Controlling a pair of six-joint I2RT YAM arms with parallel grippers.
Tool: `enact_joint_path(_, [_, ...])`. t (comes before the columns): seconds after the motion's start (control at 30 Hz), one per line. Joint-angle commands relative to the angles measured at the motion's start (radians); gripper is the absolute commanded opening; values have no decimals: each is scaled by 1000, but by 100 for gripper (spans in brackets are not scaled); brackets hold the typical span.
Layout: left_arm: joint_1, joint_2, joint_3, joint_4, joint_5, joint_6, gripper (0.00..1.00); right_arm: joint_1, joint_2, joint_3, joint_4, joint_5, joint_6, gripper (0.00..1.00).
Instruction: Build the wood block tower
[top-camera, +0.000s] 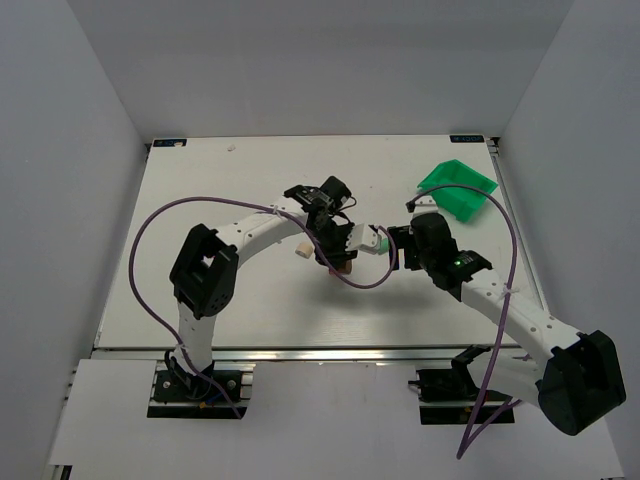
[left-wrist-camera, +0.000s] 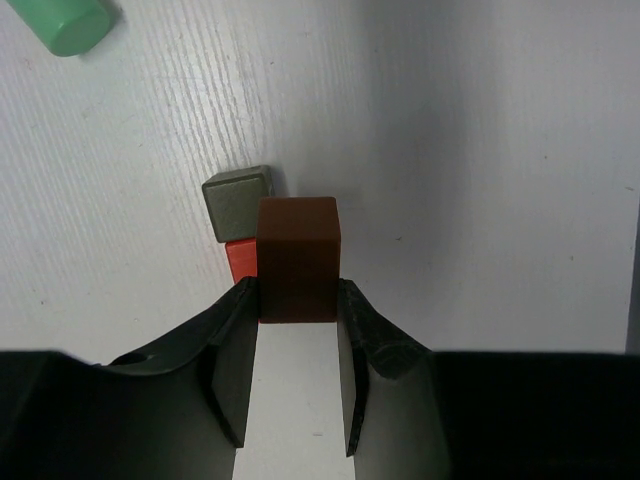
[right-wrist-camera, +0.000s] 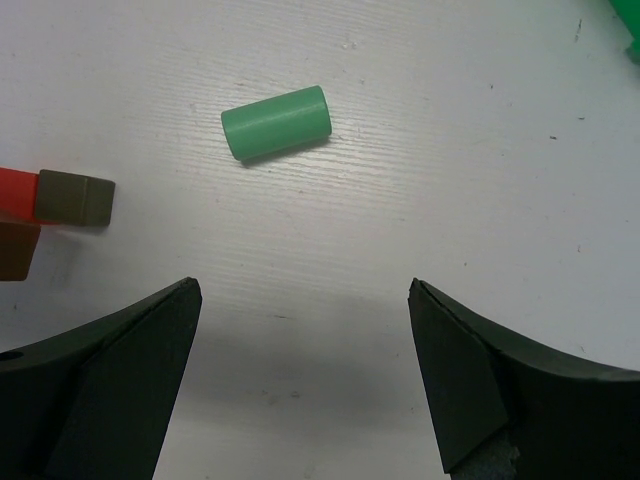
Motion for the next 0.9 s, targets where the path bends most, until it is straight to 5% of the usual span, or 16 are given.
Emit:
enact_joint_path(0.0, [-8,12,41,17,-31,14,0,-7,-5,0,17,15,-7,90])
enact_joint_path(0.87, [-13,51,61,110,-105,-83,0,-18,-10,-12,27,-9,-7,89])
